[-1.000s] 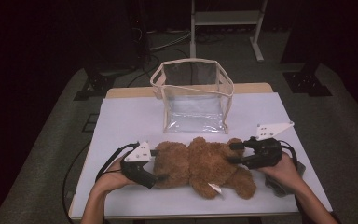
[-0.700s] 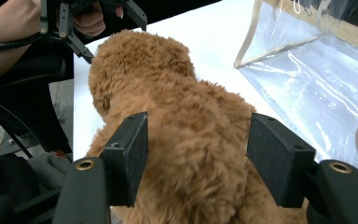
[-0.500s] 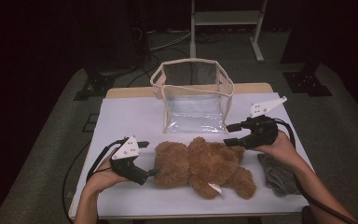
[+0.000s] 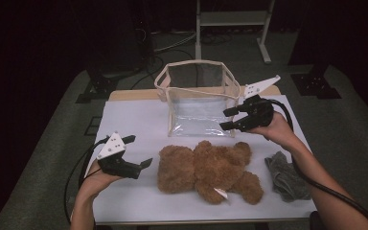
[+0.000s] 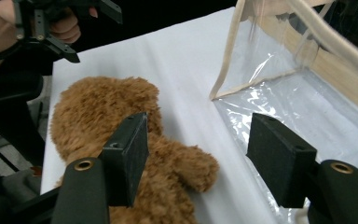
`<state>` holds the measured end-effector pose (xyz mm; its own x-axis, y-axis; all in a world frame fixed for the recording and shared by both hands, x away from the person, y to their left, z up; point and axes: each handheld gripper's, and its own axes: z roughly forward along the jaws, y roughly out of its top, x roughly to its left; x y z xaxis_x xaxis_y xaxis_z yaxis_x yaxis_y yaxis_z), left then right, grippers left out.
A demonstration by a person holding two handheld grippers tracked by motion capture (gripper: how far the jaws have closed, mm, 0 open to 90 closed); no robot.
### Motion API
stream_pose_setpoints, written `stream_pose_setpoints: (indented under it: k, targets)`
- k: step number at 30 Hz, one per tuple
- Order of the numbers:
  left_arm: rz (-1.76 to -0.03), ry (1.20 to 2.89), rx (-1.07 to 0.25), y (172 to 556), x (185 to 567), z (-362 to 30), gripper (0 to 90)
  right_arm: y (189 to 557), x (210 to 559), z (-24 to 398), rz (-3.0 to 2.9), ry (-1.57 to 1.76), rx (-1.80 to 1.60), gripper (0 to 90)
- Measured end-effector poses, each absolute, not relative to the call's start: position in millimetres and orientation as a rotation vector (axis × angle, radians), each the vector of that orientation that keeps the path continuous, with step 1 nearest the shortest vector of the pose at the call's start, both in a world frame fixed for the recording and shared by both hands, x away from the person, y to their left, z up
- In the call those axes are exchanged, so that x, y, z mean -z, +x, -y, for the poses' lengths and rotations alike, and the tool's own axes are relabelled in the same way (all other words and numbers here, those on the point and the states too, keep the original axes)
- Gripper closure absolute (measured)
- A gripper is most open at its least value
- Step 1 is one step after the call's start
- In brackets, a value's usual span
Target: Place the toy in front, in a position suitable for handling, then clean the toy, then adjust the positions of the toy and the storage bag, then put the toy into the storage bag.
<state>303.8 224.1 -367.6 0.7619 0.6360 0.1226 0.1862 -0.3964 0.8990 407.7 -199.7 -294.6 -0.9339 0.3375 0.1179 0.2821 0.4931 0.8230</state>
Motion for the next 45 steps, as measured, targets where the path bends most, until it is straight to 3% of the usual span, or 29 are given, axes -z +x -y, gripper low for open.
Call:
stream_pose_setpoints:
  k: [18, 45]
  targets:
    - [-0.649, 1.969, -0.557, 304.8, 371.3, -226.2, 3.0, 421.8, 274.6, 173.4, -2.700, 0.475, -1.400, 37.7]
    - [-0.643, 1.986, -0.537, 305.2, 371.8, -229.1, 3.0, 425.4, 273.4, 153.2, -2.761, 0.402, -1.368, 37.7]
